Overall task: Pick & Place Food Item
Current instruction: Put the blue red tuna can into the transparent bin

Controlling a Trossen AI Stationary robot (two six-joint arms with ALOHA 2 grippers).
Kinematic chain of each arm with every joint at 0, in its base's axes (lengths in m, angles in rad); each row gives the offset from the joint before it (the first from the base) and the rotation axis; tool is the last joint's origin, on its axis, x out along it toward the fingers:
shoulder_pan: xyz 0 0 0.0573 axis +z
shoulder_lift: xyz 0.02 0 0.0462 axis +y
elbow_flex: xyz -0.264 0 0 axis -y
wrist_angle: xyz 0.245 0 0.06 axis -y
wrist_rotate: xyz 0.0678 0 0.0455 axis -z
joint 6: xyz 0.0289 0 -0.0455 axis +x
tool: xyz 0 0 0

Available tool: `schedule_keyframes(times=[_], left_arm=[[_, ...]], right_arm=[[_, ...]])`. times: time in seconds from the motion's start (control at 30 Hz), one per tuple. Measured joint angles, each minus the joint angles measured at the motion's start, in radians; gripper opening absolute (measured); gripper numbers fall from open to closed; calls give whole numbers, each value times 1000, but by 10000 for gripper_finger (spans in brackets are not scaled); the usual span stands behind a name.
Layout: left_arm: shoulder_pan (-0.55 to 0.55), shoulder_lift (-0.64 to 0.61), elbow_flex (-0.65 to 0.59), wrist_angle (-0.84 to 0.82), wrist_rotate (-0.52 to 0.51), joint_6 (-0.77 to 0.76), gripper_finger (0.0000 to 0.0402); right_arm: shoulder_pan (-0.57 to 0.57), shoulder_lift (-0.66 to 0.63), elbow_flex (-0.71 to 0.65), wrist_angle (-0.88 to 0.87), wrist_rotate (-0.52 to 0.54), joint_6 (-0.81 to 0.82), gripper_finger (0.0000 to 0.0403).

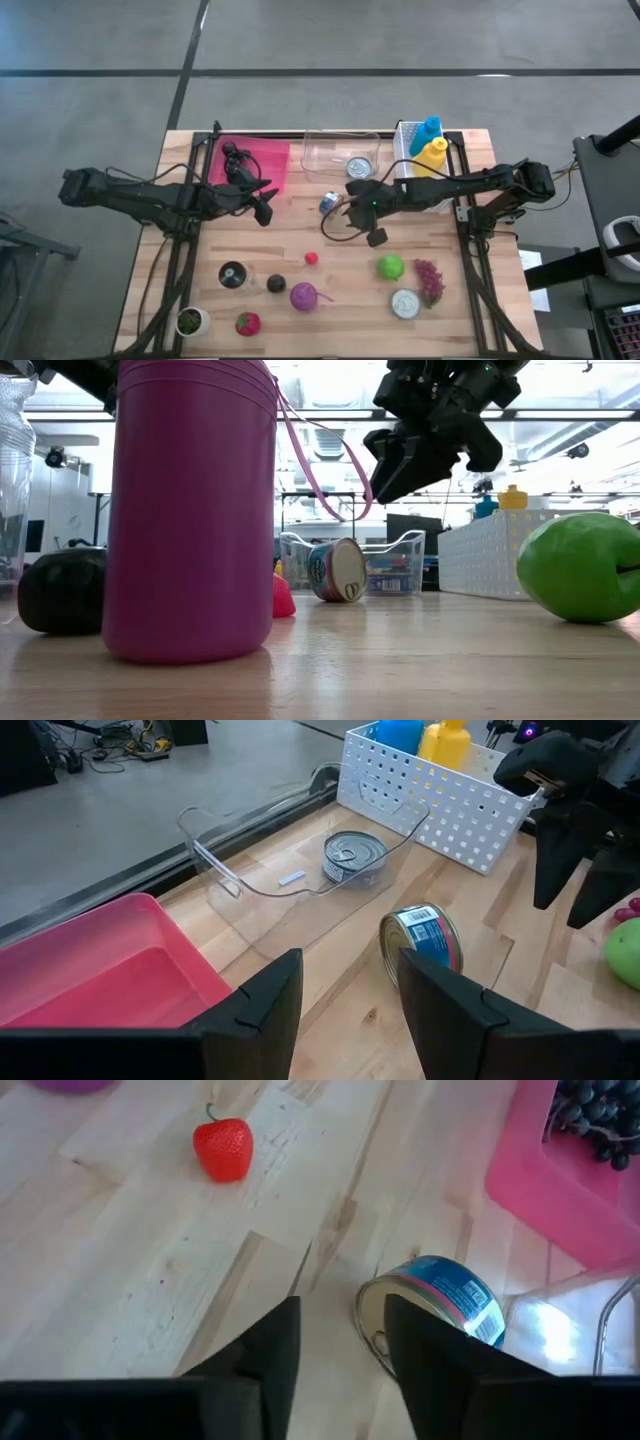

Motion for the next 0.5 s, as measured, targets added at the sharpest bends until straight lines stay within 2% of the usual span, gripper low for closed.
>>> schedule_keyframes(times=[0.23,0.5], left_arm=[[0,0,0,-1,0,0,168],[0,0,0,-5,0,0,168]], right_arm=[[0,0,5,6,0,-3,183],[0,0,5,10,0,-2,179]])
